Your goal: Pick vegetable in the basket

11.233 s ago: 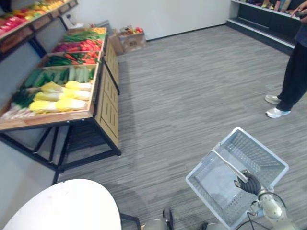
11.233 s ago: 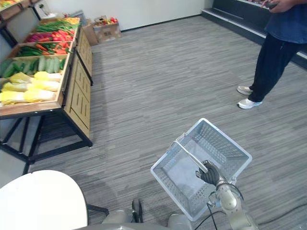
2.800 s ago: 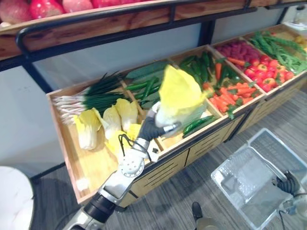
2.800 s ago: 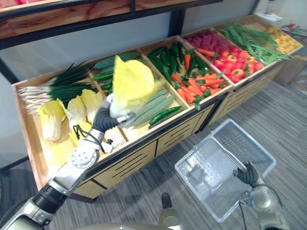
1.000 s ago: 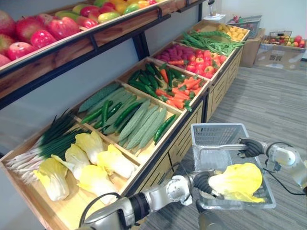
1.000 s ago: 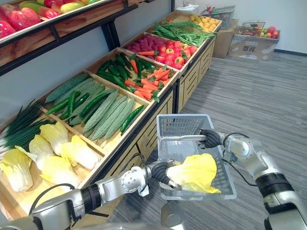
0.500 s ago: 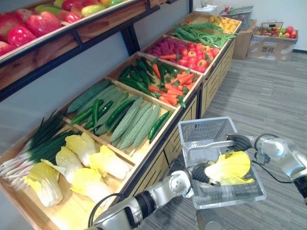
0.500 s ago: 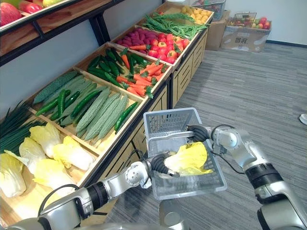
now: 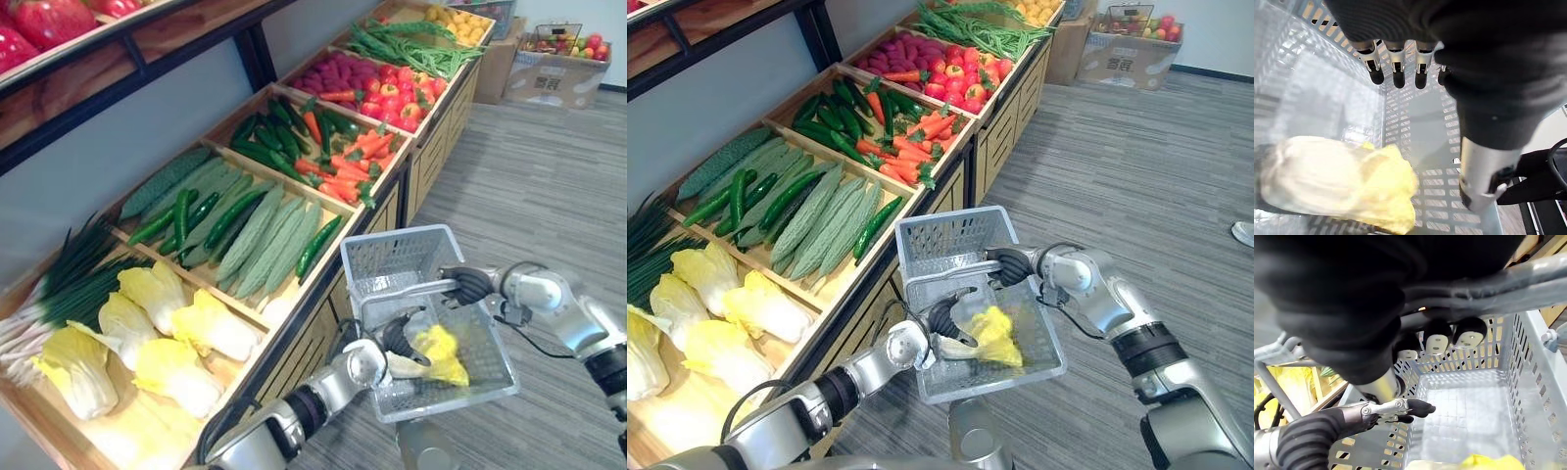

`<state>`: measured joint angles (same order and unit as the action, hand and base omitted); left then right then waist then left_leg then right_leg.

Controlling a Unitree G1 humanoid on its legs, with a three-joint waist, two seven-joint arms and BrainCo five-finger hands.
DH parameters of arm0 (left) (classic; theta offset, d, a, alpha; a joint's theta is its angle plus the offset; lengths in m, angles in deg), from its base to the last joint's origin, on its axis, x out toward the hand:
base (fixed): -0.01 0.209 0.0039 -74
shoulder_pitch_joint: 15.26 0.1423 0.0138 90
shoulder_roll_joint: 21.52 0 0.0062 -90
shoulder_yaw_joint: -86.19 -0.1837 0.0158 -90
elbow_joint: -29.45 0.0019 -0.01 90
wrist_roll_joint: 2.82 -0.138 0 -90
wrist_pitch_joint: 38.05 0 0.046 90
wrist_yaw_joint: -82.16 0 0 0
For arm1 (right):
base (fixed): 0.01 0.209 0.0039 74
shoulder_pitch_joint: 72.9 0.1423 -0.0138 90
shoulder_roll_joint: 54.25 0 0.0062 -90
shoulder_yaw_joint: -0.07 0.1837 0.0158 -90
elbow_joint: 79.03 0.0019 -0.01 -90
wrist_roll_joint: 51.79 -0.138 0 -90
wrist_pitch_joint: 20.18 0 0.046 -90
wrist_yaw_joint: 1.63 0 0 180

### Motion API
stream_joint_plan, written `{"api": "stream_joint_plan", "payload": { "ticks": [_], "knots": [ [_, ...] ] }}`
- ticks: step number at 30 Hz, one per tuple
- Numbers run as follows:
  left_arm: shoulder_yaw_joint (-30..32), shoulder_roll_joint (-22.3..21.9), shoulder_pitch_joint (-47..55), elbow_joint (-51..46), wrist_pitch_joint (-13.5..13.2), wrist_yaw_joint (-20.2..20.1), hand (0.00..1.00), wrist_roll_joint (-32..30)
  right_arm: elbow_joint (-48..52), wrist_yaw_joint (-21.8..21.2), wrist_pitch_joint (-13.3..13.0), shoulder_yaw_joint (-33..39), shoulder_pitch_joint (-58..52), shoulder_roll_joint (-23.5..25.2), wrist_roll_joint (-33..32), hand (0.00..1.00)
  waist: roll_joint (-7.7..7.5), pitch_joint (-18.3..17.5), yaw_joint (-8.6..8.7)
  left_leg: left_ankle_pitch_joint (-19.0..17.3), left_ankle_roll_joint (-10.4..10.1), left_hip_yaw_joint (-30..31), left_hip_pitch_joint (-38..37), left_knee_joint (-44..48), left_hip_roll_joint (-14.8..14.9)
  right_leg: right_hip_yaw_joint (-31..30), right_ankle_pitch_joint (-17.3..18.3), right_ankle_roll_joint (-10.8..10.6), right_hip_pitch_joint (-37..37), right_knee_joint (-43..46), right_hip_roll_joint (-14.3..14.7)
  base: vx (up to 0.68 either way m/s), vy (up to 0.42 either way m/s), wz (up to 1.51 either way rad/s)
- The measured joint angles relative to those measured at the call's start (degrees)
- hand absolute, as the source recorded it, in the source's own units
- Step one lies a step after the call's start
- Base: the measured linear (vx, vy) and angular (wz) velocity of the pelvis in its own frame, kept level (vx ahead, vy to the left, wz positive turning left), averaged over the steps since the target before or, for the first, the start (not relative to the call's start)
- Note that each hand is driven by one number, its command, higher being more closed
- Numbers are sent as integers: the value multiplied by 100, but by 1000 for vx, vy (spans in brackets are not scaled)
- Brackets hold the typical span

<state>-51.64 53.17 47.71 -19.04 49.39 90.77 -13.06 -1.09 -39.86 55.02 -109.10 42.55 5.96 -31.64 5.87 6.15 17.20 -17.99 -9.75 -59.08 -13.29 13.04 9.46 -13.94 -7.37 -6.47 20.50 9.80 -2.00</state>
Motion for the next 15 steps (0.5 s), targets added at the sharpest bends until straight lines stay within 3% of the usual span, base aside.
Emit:
{"api": "stream_joint_plan", "payload": {
  "ticks": [9,15],
  "knots": [
    [-229,16,-20,-235,-7,-43,0,-207,-331,31,258,-6,68,30,198,100,-7,12,-5,2,4,95,8,-5,26,106,-3,-2,-83,-49,-50,22,7,6],
    [-1166,462,-17,-1871,-190,-334,0,-32,-1288,215,763,139,80,89,246,100,-2,16,-29,8,13,299,63,-7,29,301,-25,-39,-184,-94,-192,20,19,20]
  ]
}}
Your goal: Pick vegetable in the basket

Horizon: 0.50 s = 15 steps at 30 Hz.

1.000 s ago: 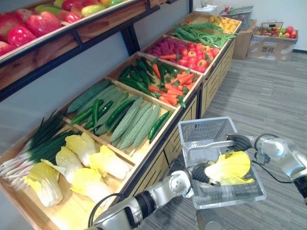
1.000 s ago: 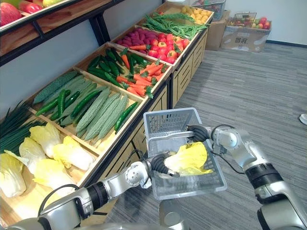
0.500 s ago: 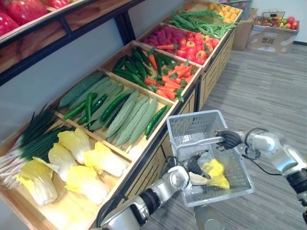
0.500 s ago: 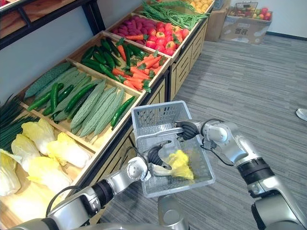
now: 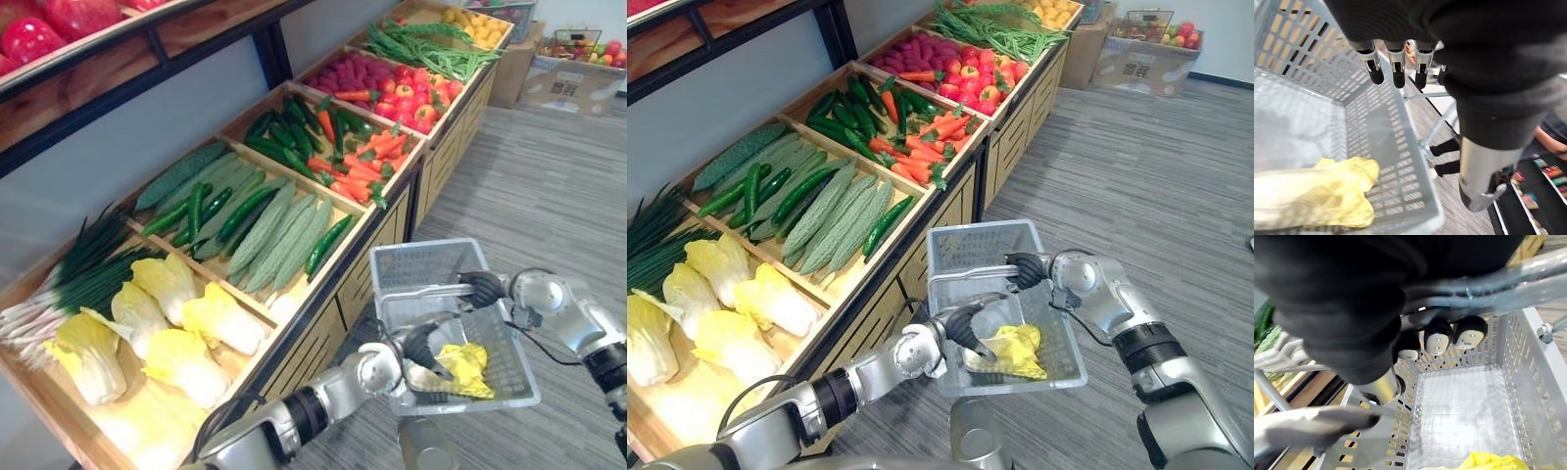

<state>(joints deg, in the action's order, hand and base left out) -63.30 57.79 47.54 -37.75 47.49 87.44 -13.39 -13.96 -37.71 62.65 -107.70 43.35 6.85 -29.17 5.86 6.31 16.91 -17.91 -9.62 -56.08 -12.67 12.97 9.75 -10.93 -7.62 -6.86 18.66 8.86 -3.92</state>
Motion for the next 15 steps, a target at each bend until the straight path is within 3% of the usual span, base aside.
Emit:
{"api": "stream_joint_plan", "payload": {
  "ticks": [3,8,12,15],
  "knots": [
    [-311,178,20,-701,-46,-260,0,520,-483,306,148,465,-12,115,12,100,20,8,-23,8,12,95,53,7,2,84,-1,-2,-7,-1,-52,12,17,15],
    [-537,633,157,-1529,-43,-463,0,653,-898,727,185,1139,-243,125,112,100,95,75,-115,46,29,369,96,-6,16,326,-9,-12,-194,-90,-187,5,10,28],
    [-455,1209,665,-2335,-43,-454,0,831,-989,963,301,1713,-851,188,128,100,98,75,-302,120,67,665,142,-66,6,582,-23,-24,-364,-187,-317,-6,3,41],
    [-42,1754,1311,-2974,-86,-452,0,832,-1058,1312,462,2157,-1393,454,101,100,95,76,-379,227,91,973,148,-193,-22,838,-30,-31,-575,-306,-431,1,0,47]
  ]
}}
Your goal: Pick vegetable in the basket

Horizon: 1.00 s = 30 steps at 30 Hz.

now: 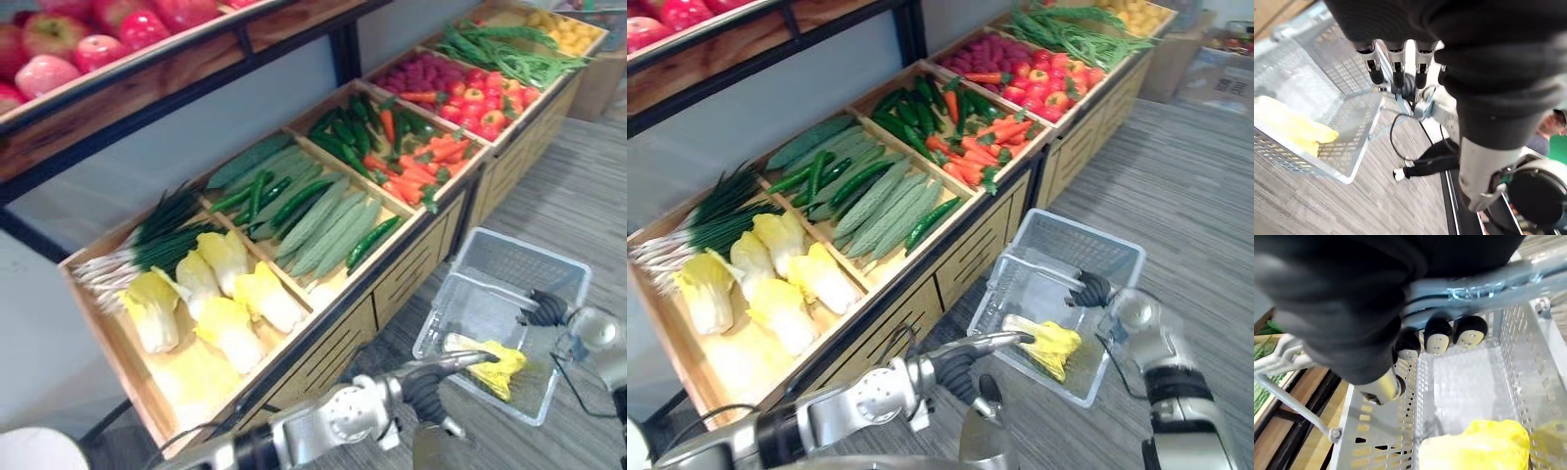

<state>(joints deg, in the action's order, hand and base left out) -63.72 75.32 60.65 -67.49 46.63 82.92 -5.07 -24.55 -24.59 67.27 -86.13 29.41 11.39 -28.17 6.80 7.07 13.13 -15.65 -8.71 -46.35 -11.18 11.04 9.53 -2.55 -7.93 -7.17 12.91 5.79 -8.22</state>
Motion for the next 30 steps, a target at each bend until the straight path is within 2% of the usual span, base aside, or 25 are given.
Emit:
{"api": "stream_joint_plan", "payload": {
  "ticks": [2,4,5,6,7,8,9,10,11,13,14,16,17,18,21,23,25,28,30],
  "knots": [
    [475,245,388,-389,-116,88,0,-4,-206,309,186,386,-392,243,-409,100,0,-3,-150,86,42,208,9,-115,-44,181,-17,-19,-148,-126,-85,9,-2,48],
    [924,272,663,-585,-122,174,0,-6,-397,453,235,751,-629,438,-704,100,-2,-4,-245,179,72,429,34,-241,-103,298,-32,-31,-242,-213,-137,16,-10,54],
    [1495,259,995,-740,-190,366,0,-6,-603,718,264,1035,-835,660,-1029,100,-9,-10,-261,273,126,673,109,-346,-139,506,-50,-36,-329,-301,-191,24,-28,68],
    [1753,255,1115,-788,-209,423,0,-6,-677,802,265,1158,-919,742,-1118,100,-13,-10,-277,312,130,775,129,-401,-164,583,-50,-36,-362,-327,-199,31,-51,78],
    [2349,232,1354,-832,-291,555,0,2,-913,969,264,1339,-1033,864,-1315,100,-14,-11,-318,394,155,952,147,-515,-202,716,-54,-39,-448,-405,-234,24,-51,69],
    [3001,185,1537,-832,-374,699,0,161,-1185,1113,266,1495,-1134,956,-1519,100,-21,-14,-375,446,178,1126,188,-567,-213,871,-54,-39,-529,-472,-268,24,-48,64],
    [3317,159,1610,-832,-416,810,0,227,-1321,1180,273,1609,-1184,1017,-1587,100,-29,-13,-422,475,189,1205,202,-593,-220,927,-55,-40,-560,-497,-276,22,-46,59],
    [3919,87,1703,-796,-500,1049,0,283,-1612,1290,313,1796,-1288,1128,-1756,100,-53,-12,-534,508,211,1353,218,-613,-230,1045,-56,-39,-653,-556,-280,28,-50,55],
    [4482,8,1781,-770,-617,1262,0,433,-1872,1394,348,1970,-1379,1245,-1812,100,-75,-21,-576,542,229,1562,215,-614,-233,1208,-59,-33,-765,-604,-285,42,-60,62],
    [5025,-46,1861,-727,-796,1547,0,448,-1954,1520,346,2156,-1478,1308,-1993,100,-119,-29,-605,561,235,1753,217,-646,-237,1347,-59,-33,-887,-675,-300,32,-43,46],
    [5472,-52,1883,-529,-964,1818,0,448,-2031,1602,347,2307,-1548,1389,-2089,100,-196,-73,-699,569,240,1878,236,-657,-239,1450,-59,-33,-948,-725,-306,8,-41,29],
    [5974,-179,1885,-155,-1085,2173,0,592,-2185,1666,344,2421,-1630,1593,-2192,100,-312,-159,-743,582,253,2045,313,-650,-236,1564,-60,-30,-984,-790,-306,8,-51,30],
    [6161,-273,1884,-11,-1087,2274,0,671,-2187,1698,343,2494,-1662,1690,-2193,100,-348,-159,-763,590,259,2085,310,-652,-234,1608,-59,-28,-1026,-813,-308,9,-45,31],
    [6526,-496,1889,438,-1085,2573,0,867,-2189,1828,343,2518,-1778,1877,-2200,100,-415,-200,-826,591,261,2207,307,-656,-235,1676,-58,-27,-1096,-873,-306,13,-39,20],
    [6875,-707,1971,1168,-1128,3140,0,761,-2219,2037,346,2515,-1885,2145,-2253,100,-471,-236,-880,591,263,2303,306,-673,-242,1758,-52,-17,-1164,-921,-310,10,-29,17],
    [6973,-828,2219,1859,-1342,3641,0,475,-2219,2249,344,2511,-1989,2397,-2252,100,-541,-264,-917,588,267,2363,300,-678,-237,1806,-25,26,-1227,-978,-301,8,-26,13],
    [7014,-1011,2342,2575,-1568,3939,0,319,-2217,2385,341,2503,-2035,2559,-2251,100,-610,-265,-966,580,280,2365,299,-681,-240,1803,-21,33,-1230,-992,-299,3,-15,-1],
    [7115,-1183,2335,3603,-1675,4167,0,341,-2219,2490,342,2475,-2126,2646,-2247,100,-647,-276,-1020,554,315,2371,222,-681,-239,1793,-17,37,-1316,-1021,-288,0,-9,-2],
    [7221,-1247,2339,4575,-1679,4194,0,573,-2226,2542,339,2384,-2166,2690,-2243,100,-657,-281,-1020,526,324,2385,100,-690,-238,1773,-9,50,-1443,-1072,-268,-1,-24,-6]
  ]
}}
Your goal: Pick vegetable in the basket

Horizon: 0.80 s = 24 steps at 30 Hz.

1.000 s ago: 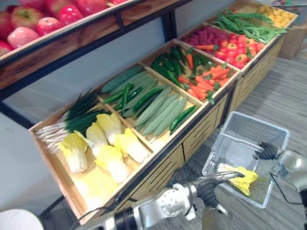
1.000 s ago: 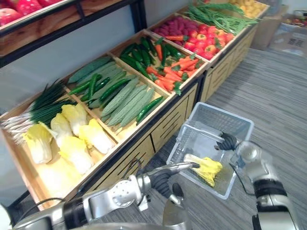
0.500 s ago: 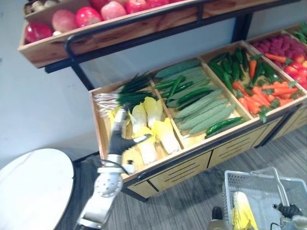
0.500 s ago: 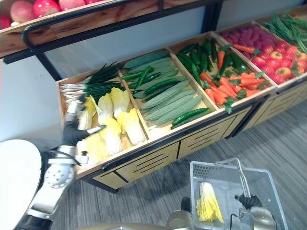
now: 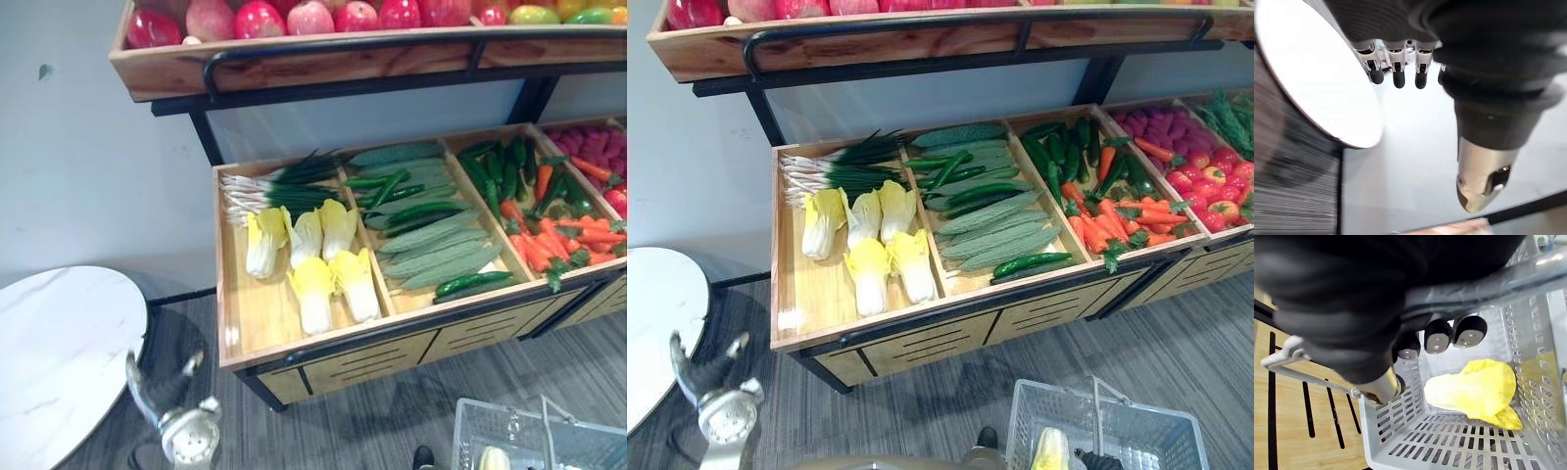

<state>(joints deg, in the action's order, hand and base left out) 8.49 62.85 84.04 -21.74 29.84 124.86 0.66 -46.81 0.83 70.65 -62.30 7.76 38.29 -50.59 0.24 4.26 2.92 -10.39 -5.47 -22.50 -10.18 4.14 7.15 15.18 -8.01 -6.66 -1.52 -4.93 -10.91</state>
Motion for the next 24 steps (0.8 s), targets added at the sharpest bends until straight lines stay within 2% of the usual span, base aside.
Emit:
{"api": "stream_joint_plan", "payload": {
  "ticks": [2,5,7,10,12,13,17,20,22,24],
  "knots": [
    [165,-53,-4,544,27,-65,0,200,-42,8,-12,-115,-28,11,3,100,-24,-31,0,-11,1,-6,-28,1,0,-14,0,0,-22,-9,2,-22,-27,-3],
    [494,-65,-24,1406,198,-455,0,843,-172,20,-55,-122,-20,48,8,100,-45,-26,-4,-15,-5,-30,-105,-11,5,-53,-1,-1,-71,-23,19,-31,-35,-6],
    [694,-69,6,1807,370,-687,0,996,-225,51,-88,-129,-43,52,8,100,-33,-37,-12,-30,-27,-57,-152,-11,23,-117,-3,-4,-100,-41,50,-34,-41,-10],
    [846,-68,74,2171,800,-1250,0,996,-385,129,-240,-170,-47,52,11,100,-24,-31,-22,-34,-35,-113,-179,-13,31,-202,-31,-25,-108,-108,79,-47,-57,-13],
    [843,-85,143,2349,1197,-1774,0,1116,-392,136,-266,-230,-74,51,65,100,-14,-25,-15,-50,-61,-208,-245,-14,53,-295,-37,-25,-108,-109,115,-36,-45,-19],
    [844,-90,140,2385,1281,-1880,0,1136,-393,136,-279,-256,-76,52,72,100,-10,-22,-13,-51,-61,-212,-249,-15,53,-302,-40,-22,-108,-109,117,-38,-45,-11],
    [822,-136,173,2520,1791,-2757,0,1135,-463,170,-413,-347,-133,49,104,100,20,-1,-9,-65,-84,-313,-319,-21,57,-410,-56,-33,-111,-109,138,-33,-36,-11],
    [670,-144,161,2573,1971,-3293,0,1132,-567,192,-493,-352,-142,50,103,100,45,13,-6,-74,-97,-360,-328,-15,62,-473,-75,-31,-85,-109,152,-32,-37,-12],
    [444,-151,164,2619,1991,-3570,0,1132,-612,197,-495,-352,-175,56,103,100,48,15,-4,-76,-101,-369,-333,-15,69,-485,-80,-38,-84,-109,162,-26,-50,-3],
    [285,-152,171,2620,2009,-3697,0,1128,-613,202,-495,-353,-205,67,104,100,50,16,-6,-80,-107,-371,-334,-14,70,-488,-80,-38,-83,-110,163,-12,-24,-1]
  ]
}}
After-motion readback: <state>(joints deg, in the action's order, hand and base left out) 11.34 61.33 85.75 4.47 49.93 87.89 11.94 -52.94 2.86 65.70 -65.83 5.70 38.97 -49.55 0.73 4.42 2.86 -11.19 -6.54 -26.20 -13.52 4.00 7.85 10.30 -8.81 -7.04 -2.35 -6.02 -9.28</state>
